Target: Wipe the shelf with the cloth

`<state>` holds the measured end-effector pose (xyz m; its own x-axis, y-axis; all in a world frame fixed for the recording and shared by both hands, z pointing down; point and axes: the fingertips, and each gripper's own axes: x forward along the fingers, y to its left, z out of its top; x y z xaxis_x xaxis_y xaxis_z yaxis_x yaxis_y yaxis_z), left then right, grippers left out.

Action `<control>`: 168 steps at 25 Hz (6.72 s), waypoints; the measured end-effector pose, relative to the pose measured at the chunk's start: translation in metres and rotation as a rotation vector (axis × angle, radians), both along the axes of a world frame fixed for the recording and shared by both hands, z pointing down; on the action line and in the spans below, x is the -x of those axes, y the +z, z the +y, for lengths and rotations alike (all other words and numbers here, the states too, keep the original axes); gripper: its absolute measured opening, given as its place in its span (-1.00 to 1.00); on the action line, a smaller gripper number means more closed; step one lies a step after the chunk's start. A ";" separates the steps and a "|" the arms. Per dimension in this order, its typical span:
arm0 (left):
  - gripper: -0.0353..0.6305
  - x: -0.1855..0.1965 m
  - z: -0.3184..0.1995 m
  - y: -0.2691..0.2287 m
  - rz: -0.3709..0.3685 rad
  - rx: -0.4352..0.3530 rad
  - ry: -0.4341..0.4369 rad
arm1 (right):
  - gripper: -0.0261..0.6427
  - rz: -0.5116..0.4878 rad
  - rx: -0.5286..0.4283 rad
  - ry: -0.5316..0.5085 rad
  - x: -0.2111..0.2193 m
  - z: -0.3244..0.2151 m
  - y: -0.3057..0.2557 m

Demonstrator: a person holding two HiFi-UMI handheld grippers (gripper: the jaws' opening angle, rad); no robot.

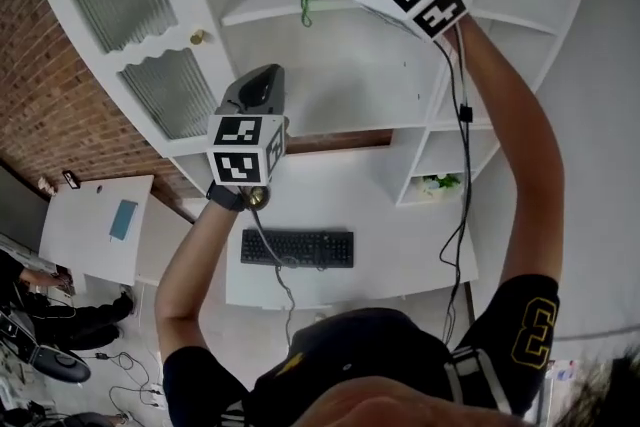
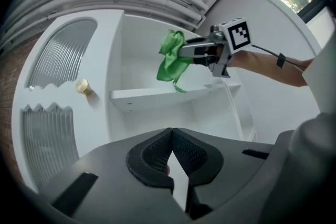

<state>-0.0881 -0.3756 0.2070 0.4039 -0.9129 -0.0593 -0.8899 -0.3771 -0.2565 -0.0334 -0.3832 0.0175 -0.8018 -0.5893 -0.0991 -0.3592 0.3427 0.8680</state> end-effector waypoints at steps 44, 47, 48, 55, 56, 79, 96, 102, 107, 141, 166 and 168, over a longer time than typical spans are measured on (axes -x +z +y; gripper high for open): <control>-0.87 0.000 -0.095 -0.002 0.186 -0.002 0.032 | -0.67 0.667 0.050 0.215 0.148 -0.247 0.072; -0.87 -0.002 -0.095 0.002 0.181 0.007 0.040 | -0.67 0.661 0.063 0.225 0.141 -0.248 0.072; -0.87 -0.003 -0.095 0.003 0.181 0.010 0.042 | -0.67 0.659 0.069 0.230 0.138 -0.248 0.072; -0.87 -0.009 -0.091 0.005 0.183 0.013 0.058 | -0.67 0.651 0.099 0.269 0.117 -0.250 0.071; -0.87 -0.010 -0.090 0.005 0.183 0.013 0.062 | -0.67 0.651 0.103 0.277 0.113 -0.250 0.071; -0.87 -0.027 -0.080 0.010 0.189 0.019 0.125 | -0.67 0.629 0.201 0.477 0.017 -0.260 0.066; -0.86 -0.038 -0.071 0.020 0.245 0.032 0.195 | -0.67 0.773 0.263 0.823 -0.078 -0.272 0.074; -0.87 -0.040 -0.072 0.025 0.253 0.044 0.218 | -0.67 0.841 0.289 0.928 -0.106 -0.275 0.078; -0.87 -0.039 -0.075 0.024 0.258 0.044 0.224 | -0.67 0.875 0.313 1.016 -0.133 -0.277 0.076; -0.87 0.017 -0.010 0.039 0.292 0.057 -0.005 | -0.66 0.670 0.121 0.267 0.134 -0.148 0.062; -0.87 -0.016 0.004 0.067 0.270 0.102 0.020 | -0.67 0.656 0.183 0.404 0.070 -0.175 0.075; -0.87 -0.020 0.004 0.067 0.268 0.104 0.028 | -0.67 0.660 0.182 0.428 0.059 -0.178 0.074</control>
<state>-0.0678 -0.3718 0.2743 0.4116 -0.9083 -0.0739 -0.9096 -0.4145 0.0278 -0.0922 -0.5613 0.0916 -0.3628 -0.8196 0.4435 0.0762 0.4482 0.8907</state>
